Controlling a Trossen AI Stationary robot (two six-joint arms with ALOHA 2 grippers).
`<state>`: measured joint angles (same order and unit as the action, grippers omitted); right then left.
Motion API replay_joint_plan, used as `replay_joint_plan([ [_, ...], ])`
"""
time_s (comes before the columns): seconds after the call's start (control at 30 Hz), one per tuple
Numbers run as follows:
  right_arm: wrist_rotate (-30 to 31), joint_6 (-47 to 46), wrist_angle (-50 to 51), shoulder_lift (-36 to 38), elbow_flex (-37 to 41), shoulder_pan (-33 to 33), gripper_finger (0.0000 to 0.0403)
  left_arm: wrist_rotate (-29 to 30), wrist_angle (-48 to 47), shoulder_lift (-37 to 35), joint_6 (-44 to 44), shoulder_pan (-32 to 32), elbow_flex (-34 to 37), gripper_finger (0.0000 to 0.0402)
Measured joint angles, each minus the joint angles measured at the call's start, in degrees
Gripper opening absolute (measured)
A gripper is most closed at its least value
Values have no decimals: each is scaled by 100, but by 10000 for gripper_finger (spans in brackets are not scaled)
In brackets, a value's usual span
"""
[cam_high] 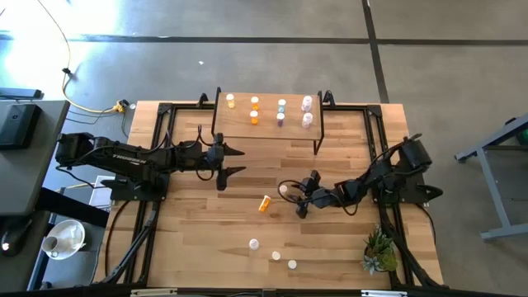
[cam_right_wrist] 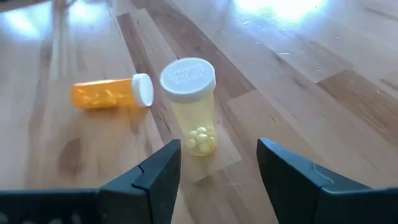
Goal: Pick and place medicine bottles onto shelf by color
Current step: Put the top yellow pill bottle on the shelf aligned with the yellow pill bottle on the shelf
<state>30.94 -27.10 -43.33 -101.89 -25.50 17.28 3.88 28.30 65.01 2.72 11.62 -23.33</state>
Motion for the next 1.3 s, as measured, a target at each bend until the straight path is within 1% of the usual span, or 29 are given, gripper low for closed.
replay_joint_plan([
  [0.17, 88, 46, -481, -285, -15, -2, 201, 0, 211, 0, 94, 0, 0, 227],
  [0.3, 52, 117, -437, -551, -332, -4, 201, 0, 206, 0, 94, 0, 0, 227],
  [0.37, 58, 259, -368, -706, -553, -2, 201, 0, 206, 0, 95, 0, 0, 227],
  [0.43, 190, 314, -185, -854, -766, -11, 201, 0, 202, 0, 111, 0, 0, 227],
  [0.53, 244, 169, 293, -947, -980, -13, 201, 0, 202, 0, 200, -2, 0, 227],
  [0.63, 361, -130, 646, -943, -1062, -13, 201, 0, 198, 0, 202, -2, 0, 227],
  [0.8, 446, -277, 677, -939, -1057, 4, 198, 0, 194, 0, 203, -2, 0, 227],
  [0.9, 599, -290, 681, -943, -1047, 57, 182, 0, 194, 0, 201, -2, 0, 227],
  [1.03, 659, -292, 693, -946, -1043, 100, 141, 0, 194, 0, 201, -2, 0, 227],
  [1.2, 647, -292, 650, -946, -1038, 111, 86, -2, 194, 0, 201, -2, 0, 227],
  [1.3, 566, -293, 585, -946, -1038, 109, 69, -11, 171, 0, 201, -2, 0, 227],
])
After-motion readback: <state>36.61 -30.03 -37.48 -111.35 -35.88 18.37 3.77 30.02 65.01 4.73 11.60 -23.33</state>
